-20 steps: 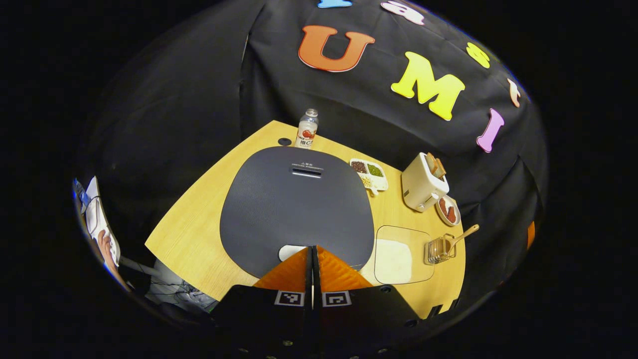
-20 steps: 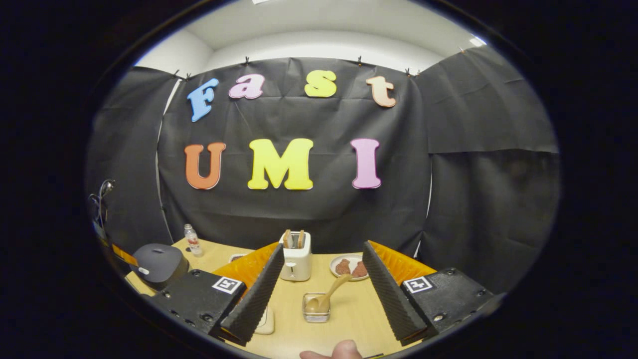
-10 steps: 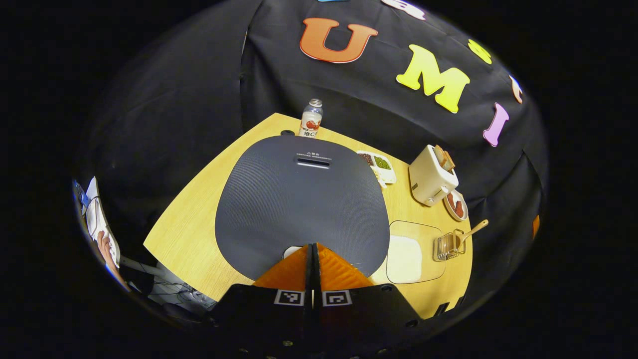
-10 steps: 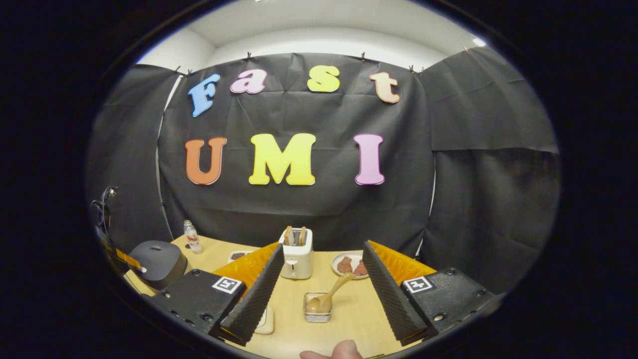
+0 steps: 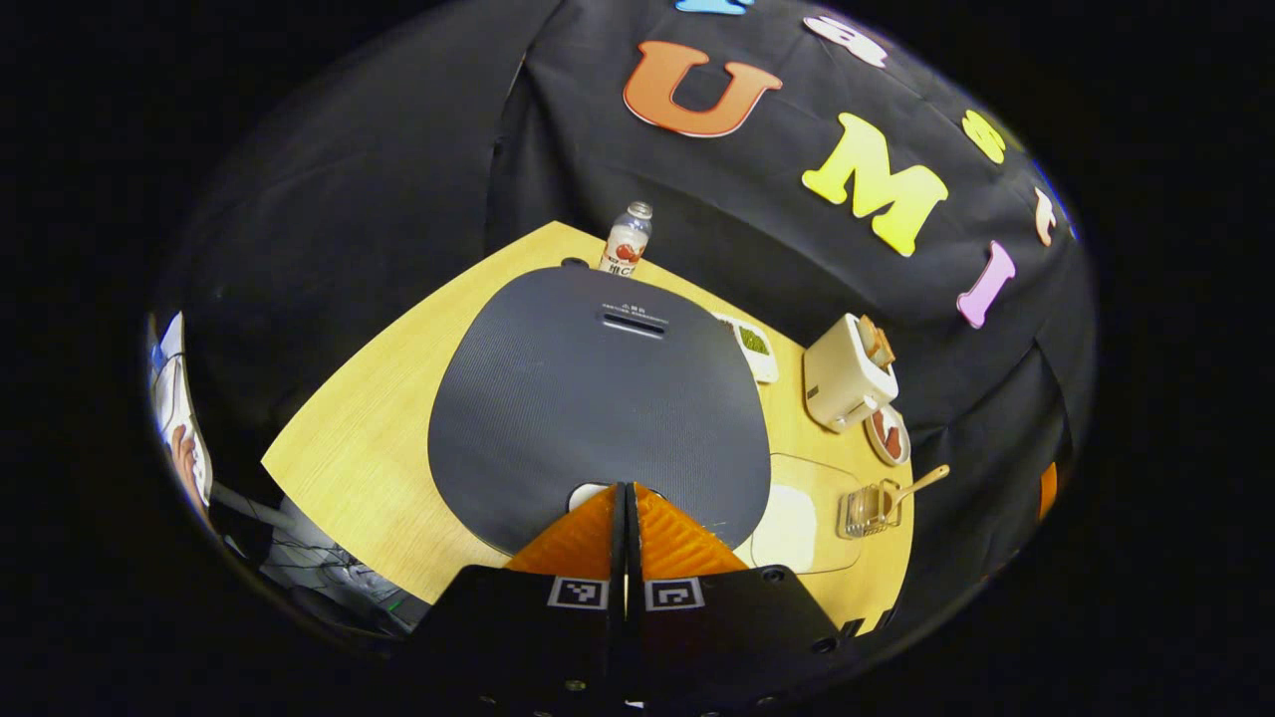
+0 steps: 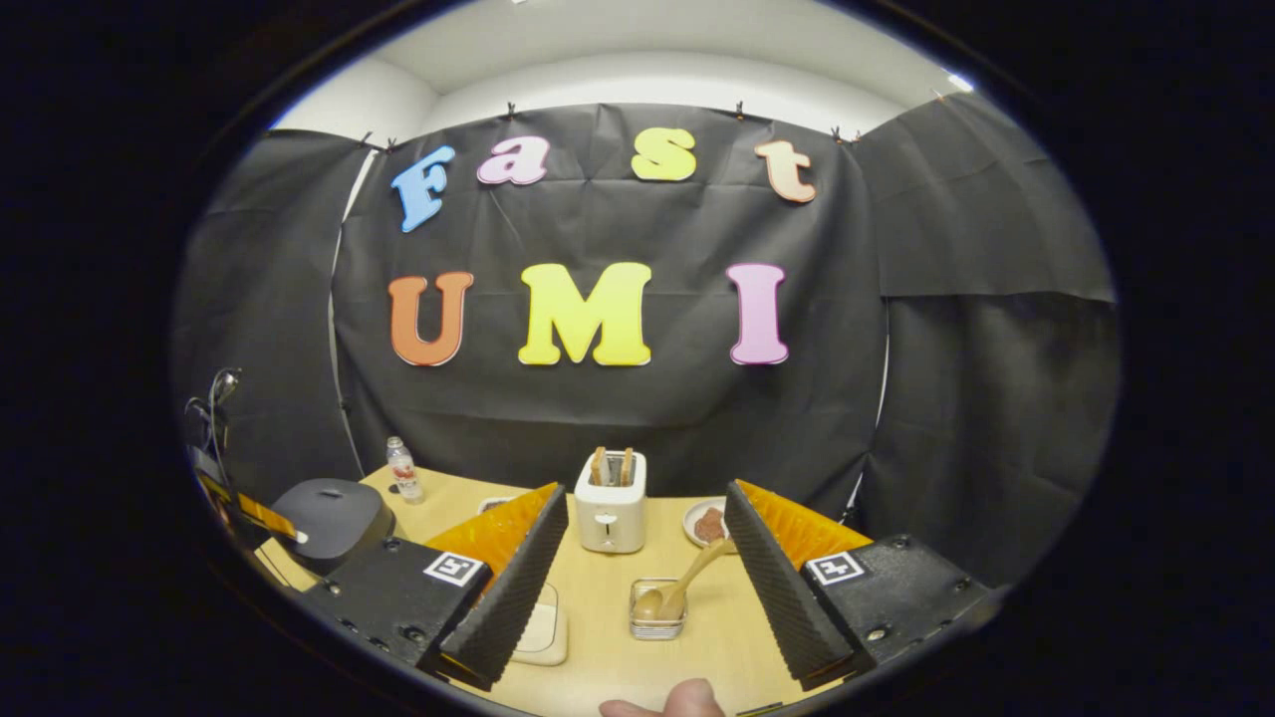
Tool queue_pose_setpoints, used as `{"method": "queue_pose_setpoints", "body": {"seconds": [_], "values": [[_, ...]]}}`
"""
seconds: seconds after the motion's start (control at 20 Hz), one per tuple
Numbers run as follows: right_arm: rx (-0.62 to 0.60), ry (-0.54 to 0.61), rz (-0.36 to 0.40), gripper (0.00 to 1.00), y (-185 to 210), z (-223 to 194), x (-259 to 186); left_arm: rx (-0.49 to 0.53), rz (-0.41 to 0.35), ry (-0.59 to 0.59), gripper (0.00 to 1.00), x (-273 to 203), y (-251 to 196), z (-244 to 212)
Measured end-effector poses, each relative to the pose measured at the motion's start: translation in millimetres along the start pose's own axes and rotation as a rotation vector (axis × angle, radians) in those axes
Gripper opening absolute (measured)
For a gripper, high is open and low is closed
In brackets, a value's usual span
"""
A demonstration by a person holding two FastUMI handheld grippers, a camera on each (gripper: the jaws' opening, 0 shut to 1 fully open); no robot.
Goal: Close the left gripper, press the button to open the rice cooker; take a wooden spoon from the chopstick holder with the right hand, scoop a spoonful of rice and pour it into the rice cooker, then put the wooden spoon back into the chopstick holder.
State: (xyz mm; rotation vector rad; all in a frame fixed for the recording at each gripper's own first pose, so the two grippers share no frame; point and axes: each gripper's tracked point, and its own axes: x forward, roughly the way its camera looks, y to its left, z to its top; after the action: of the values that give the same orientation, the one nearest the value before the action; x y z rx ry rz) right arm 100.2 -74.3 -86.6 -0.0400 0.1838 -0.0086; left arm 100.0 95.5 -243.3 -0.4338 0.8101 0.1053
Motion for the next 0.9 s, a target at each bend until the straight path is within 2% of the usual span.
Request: {"method": "queue_pose_setpoints", "body": {"seconds": [0.25, 0.3, 0.45, 0.6, 0.9], "values": [[0.008, -0.035, -0.018, 0.98, -8, 15, -7, 0.059, -0.001, -0.219, 0.00, -40, -15, 55], [0.005, -0.038, -0.016, 1.00, -8, 16, -8, 0.078, 0.005, -0.263, 0.00, -47, -17, 67], [-0.003, -0.055, -0.010, 0.98, -8, 25, -13, 0.153, 0.017, -0.390, 0.00, -64, -24, 105], [-0.009, -0.073, -0.005, 1.00, -9, 33, -17, 0.170, 0.004, -0.487, 0.00, -79, -36, 137], [-0.018, -0.075, 0.020, 0.98, -9, 32, -27, 0.233, 0.003, -0.567, 0.01, -115, -54, 135]]}}
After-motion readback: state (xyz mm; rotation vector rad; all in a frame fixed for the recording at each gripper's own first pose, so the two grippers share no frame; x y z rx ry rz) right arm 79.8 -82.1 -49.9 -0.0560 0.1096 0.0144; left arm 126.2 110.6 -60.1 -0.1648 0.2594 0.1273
